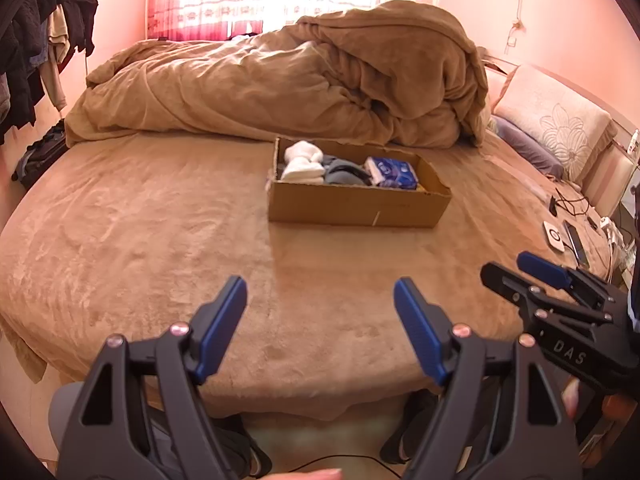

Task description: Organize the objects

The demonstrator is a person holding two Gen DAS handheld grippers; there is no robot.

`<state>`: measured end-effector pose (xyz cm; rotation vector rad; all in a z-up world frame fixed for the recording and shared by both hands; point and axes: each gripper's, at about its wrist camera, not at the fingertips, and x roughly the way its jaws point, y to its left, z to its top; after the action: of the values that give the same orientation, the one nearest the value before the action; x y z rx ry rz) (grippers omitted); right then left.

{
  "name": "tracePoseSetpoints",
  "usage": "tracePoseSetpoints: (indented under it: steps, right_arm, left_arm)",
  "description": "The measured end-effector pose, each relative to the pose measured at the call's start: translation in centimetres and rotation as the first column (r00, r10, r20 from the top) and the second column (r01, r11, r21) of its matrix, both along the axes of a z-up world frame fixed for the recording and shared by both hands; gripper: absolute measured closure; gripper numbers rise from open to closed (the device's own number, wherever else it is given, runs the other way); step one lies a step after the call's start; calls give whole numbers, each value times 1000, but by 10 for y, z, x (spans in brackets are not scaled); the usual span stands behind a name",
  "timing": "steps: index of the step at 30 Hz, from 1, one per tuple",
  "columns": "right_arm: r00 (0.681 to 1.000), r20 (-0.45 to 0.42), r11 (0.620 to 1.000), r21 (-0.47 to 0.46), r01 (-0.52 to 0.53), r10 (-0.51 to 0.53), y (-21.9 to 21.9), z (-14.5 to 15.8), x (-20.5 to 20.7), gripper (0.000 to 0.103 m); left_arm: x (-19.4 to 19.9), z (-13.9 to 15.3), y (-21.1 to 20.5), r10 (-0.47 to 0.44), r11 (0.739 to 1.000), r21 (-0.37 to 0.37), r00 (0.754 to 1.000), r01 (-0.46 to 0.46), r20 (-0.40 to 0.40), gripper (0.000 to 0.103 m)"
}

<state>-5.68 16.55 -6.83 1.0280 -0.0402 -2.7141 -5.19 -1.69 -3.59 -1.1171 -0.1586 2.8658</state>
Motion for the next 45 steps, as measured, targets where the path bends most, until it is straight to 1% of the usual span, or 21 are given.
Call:
tracePoseSetpoints:
  steps: [8,11,32,36,45]
  right_arm:
    - [1000,1,1000,1,0,0,0,0,0,39]
    - [1000,6,1000,2,5,-5,0,-3,-5,33]
    - [1000,4,1000,-3,11,-11,2,-4,-8,33]
    - [1000,3,1000,-3,10,-10,2,-4,-7,33]
    - [1000,3,1000,-4,10,-10,2,-4,-7,33]
  left_arm:
    - [-2,-1,-1,2,1000,0,1000,-2,1,26]
    - [-2,-2,-1,2,1000,0,1000,-2,1,26]
    - [-3,-2,-2,6,1000,3,1000,-6,4,25]
    - [-3,-4,-3,-5,1000,21,1000,5,11,25]
    - [-4,-5,-1,3,1000,12,1000,-3,6,25]
